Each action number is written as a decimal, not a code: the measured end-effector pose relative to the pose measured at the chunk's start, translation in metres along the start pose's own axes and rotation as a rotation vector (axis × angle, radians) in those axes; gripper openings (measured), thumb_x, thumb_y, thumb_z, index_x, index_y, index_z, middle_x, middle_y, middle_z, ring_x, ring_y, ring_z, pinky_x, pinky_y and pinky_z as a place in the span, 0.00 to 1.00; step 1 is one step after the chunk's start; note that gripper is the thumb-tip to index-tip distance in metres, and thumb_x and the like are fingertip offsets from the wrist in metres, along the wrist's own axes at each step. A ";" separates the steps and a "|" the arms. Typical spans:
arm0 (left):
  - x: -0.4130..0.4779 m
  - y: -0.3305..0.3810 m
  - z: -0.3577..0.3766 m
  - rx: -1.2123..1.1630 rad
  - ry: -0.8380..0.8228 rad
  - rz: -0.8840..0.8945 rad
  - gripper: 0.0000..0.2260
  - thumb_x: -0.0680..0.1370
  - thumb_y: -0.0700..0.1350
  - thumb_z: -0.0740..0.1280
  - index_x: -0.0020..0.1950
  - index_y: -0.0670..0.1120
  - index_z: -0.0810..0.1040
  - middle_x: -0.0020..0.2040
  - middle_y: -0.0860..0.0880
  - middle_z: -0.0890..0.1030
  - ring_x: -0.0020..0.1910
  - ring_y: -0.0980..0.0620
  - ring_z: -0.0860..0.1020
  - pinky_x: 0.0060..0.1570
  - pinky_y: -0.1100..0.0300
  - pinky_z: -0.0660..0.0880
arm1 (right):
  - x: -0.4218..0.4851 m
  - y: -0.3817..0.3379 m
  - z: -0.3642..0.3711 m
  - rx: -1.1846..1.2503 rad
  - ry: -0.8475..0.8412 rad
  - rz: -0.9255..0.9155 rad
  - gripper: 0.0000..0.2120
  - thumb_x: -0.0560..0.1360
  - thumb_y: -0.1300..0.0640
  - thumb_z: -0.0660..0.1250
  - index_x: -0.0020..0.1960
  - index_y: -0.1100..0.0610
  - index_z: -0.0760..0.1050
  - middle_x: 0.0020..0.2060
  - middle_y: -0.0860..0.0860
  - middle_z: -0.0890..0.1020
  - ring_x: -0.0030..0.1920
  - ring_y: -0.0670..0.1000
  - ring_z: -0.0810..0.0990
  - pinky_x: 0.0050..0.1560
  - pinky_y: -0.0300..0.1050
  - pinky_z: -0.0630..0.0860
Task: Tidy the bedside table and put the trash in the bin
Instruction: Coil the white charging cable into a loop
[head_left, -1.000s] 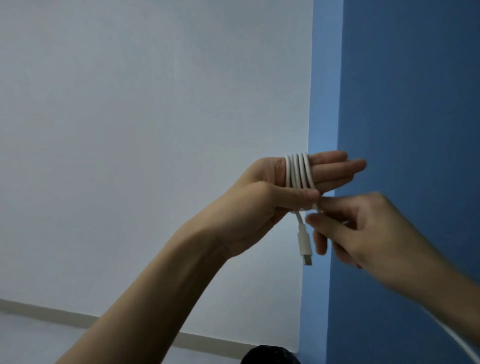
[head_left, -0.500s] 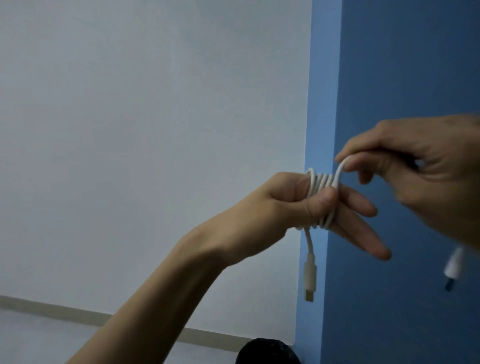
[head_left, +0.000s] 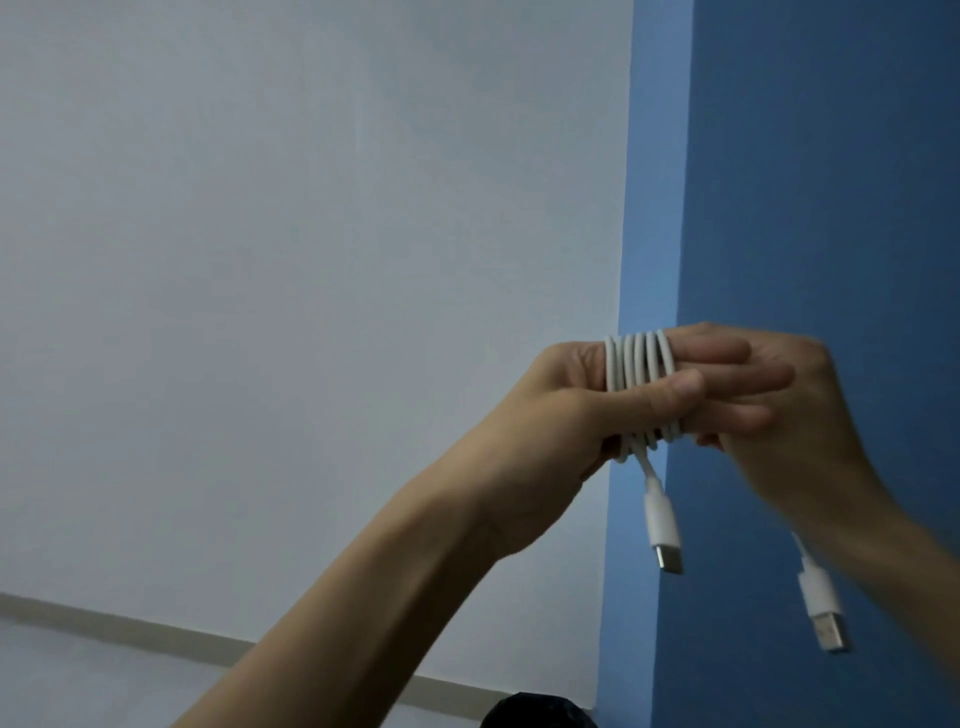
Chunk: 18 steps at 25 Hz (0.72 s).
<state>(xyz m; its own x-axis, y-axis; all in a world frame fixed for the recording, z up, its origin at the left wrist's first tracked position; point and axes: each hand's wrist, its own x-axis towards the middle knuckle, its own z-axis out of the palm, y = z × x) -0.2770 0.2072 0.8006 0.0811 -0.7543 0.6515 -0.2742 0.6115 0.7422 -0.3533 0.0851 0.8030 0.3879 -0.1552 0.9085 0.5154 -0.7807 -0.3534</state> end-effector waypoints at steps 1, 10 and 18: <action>0.000 0.000 0.000 0.003 -0.003 0.004 0.14 0.78 0.35 0.58 0.61 0.35 0.75 0.59 0.38 0.77 0.49 0.51 0.80 0.55 0.63 0.75 | 0.000 0.002 0.001 -0.013 0.011 0.014 0.17 0.65 0.62 0.60 0.23 0.47 0.75 0.18 0.40 0.76 0.20 0.40 0.72 0.20 0.27 0.65; -0.004 0.004 -0.008 0.082 0.067 0.087 0.13 0.79 0.34 0.58 0.61 0.40 0.75 0.61 0.46 0.79 0.60 0.52 0.79 0.58 0.66 0.75 | -0.030 -0.006 -0.012 -0.174 -0.378 0.089 0.10 0.76 0.55 0.63 0.44 0.42 0.80 0.24 0.44 0.79 0.19 0.42 0.68 0.22 0.28 0.64; -0.002 -0.012 -0.004 0.448 0.174 0.100 0.13 0.79 0.34 0.58 0.61 0.40 0.75 0.60 0.46 0.81 0.60 0.57 0.78 0.62 0.65 0.73 | -0.041 -0.030 -0.023 -0.990 -0.538 -0.425 0.07 0.58 0.59 0.75 0.32 0.53 0.78 0.17 0.43 0.72 0.15 0.46 0.71 0.11 0.39 0.66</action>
<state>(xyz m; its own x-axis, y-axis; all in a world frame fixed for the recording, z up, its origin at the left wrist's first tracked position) -0.2698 0.2030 0.7911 0.1817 -0.6225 0.7613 -0.6707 0.4877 0.5588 -0.4024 0.1011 0.7820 0.7201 0.3151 0.6182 -0.0396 -0.8708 0.4900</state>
